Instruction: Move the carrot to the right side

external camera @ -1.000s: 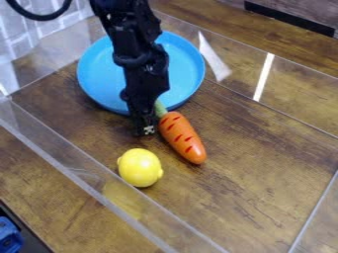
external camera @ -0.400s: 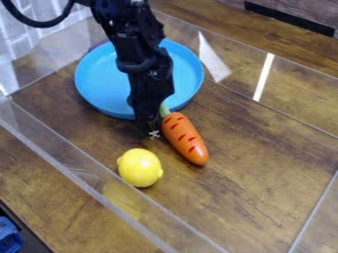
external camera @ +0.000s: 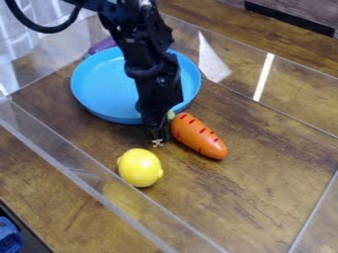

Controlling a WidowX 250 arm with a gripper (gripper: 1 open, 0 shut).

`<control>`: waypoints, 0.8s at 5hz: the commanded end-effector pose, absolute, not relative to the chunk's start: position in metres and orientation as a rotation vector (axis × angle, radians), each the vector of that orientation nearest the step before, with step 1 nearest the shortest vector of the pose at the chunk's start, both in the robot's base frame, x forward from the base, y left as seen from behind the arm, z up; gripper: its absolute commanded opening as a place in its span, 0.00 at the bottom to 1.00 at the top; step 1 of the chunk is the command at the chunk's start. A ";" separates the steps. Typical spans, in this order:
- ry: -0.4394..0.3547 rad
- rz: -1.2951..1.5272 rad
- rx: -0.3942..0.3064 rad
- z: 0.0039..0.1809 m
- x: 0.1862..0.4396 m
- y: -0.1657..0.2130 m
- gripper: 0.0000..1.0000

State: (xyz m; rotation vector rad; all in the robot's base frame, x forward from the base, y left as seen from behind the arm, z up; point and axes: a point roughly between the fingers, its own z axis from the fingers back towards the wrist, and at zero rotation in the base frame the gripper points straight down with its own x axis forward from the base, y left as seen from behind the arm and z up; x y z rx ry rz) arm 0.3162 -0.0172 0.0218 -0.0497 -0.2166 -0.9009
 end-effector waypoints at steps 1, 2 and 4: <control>-0.284 -0.900 -0.021 0.042 0.318 -0.029 0.00; -0.287 -0.875 -0.023 0.041 0.314 -0.037 0.00; -0.296 -0.970 -0.045 0.040 0.305 -0.032 0.00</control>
